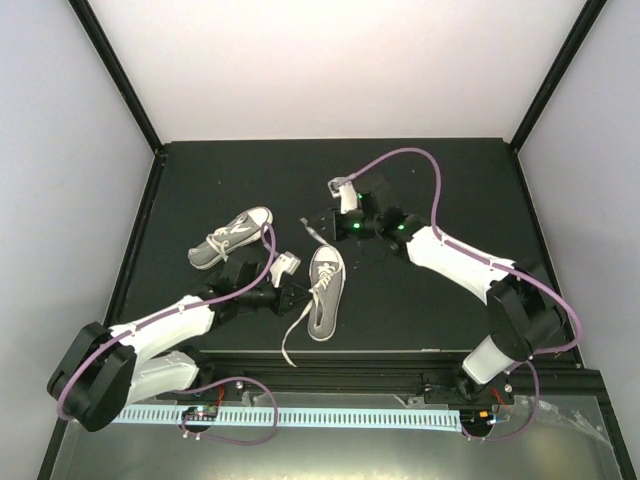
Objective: Tie the shoes
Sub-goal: Wrap the shoelace around the shoelace.
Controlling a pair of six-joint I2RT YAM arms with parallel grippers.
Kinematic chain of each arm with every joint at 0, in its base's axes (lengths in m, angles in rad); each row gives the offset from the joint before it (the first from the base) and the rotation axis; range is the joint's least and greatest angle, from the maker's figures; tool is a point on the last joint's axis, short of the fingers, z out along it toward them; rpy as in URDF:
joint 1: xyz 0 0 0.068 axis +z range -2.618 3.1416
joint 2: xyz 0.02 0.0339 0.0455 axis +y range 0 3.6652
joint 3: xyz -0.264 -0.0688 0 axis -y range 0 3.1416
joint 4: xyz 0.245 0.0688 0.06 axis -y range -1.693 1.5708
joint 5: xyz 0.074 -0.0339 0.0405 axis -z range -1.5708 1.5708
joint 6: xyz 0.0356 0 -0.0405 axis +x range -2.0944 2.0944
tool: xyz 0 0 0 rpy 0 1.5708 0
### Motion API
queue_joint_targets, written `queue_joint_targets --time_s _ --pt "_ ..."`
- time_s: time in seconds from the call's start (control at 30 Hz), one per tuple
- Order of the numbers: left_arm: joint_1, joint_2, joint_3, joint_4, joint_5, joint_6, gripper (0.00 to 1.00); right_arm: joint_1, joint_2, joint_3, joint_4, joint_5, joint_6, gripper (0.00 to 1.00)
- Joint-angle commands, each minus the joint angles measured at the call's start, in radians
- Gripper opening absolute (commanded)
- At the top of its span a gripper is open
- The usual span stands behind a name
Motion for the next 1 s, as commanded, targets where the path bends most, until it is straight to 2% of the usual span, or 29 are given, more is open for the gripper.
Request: queue_joint_targets --time_s 0.0,0.03,0.1,0.13,0.2,0.4,0.53,0.77,0.97 --pt "-0.008 -0.028 0.041 0.001 -0.019 -0.02 0.01 0.048 0.0 0.029 0.044 -0.076 0.039 0.57" --pt "-0.007 -0.032 0.04 0.002 -0.022 -0.024 0.02 0.048 -0.017 0.02 0.031 -0.045 0.024 0.7" --pt "-0.007 -0.037 0.039 0.002 -0.03 -0.037 0.02 0.045 -0.059 -0.007 -0.014 0.044 -0.02 0.86" --pt "-0.007 -0.039 0.039 0.004 -0.034 -0.047 0.02 0.041 -0.084 -0.033 -0.019 0.069 -0.036 0.92" --pt "-0.007 -0.037 0.04 0.009 -0.041 -0.073 0.02 0.027 -0.134 -0.113 0.027 0.051 -0.059 0.94" --pt "-0.004 0.014 0.09 -0.002 -0.051 -0.139 0.02 0.026 -0.317 -0.458 0.326 -0.152 -0.157 0.94" --pt "-0.004 0.06 0.137 -0.005 -0.027 -0.156 0.01 0.046 -0.395 -0.61 0.401 -0.186 -0.228 0.92" --pt "-0.003 0.114 0.192 -0.037 -0.011 -0.136 0.01 0.088 -0.347 -0.641 0.422 -0.171 -0.304 0.81" --pt "-0.003 0.136 0.219 -0.066 -0.004 -0.125 0.02 0.127 -0.237 -0.594 0.436 -0.128 -0.352 0.64"
